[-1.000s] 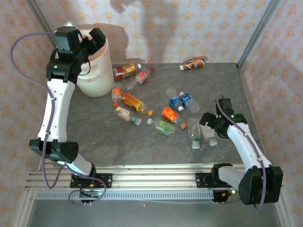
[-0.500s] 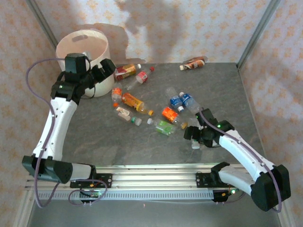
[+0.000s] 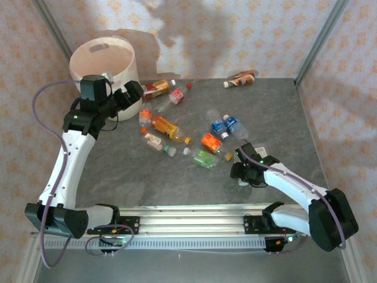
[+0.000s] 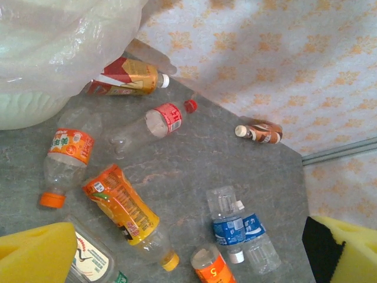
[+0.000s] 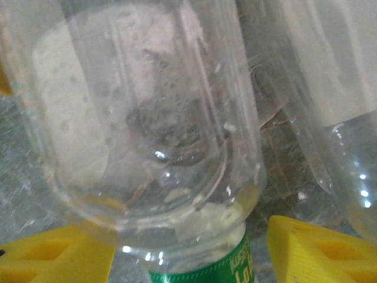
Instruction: Put the plastic bottles in the bin
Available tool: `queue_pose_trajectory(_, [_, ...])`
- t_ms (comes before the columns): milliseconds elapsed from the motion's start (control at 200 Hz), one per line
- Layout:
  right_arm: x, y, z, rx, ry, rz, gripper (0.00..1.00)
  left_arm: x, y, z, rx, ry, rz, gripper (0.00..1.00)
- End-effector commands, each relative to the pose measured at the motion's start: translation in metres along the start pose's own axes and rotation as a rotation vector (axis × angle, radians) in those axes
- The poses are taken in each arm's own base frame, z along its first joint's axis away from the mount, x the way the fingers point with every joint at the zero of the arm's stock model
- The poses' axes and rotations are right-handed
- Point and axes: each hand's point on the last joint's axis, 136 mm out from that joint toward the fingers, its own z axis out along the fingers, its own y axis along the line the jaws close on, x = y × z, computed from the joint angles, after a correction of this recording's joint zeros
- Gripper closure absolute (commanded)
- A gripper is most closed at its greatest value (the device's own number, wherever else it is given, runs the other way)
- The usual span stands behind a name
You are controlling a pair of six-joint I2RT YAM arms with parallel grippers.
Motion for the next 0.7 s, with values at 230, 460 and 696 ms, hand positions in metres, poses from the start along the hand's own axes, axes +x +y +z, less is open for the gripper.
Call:
queue_pose_trajectory(230, [-0.01, 0.002, 0.013, -0.01, -0.079, -0.016, 0.38, 0.003, -0.002, -0.002, 0.026, -0.011, 0.003, 0.0])
queue_pose_trajectory(460, [-0.011, 0.004, 0.009, -0.028, -0.088, -0.021, 0.5, 0.004, -0.001, -0.004, 0.022, -0.013, 0.008, 0.0])
queue_pose_trajectory(696, [-0.031, 0.02, -0.019, -0.109, -0.185, -0.062, 0.71, 0.027, -0.012, 0.005, 0.125, 0.03, -0.031, 0.0])
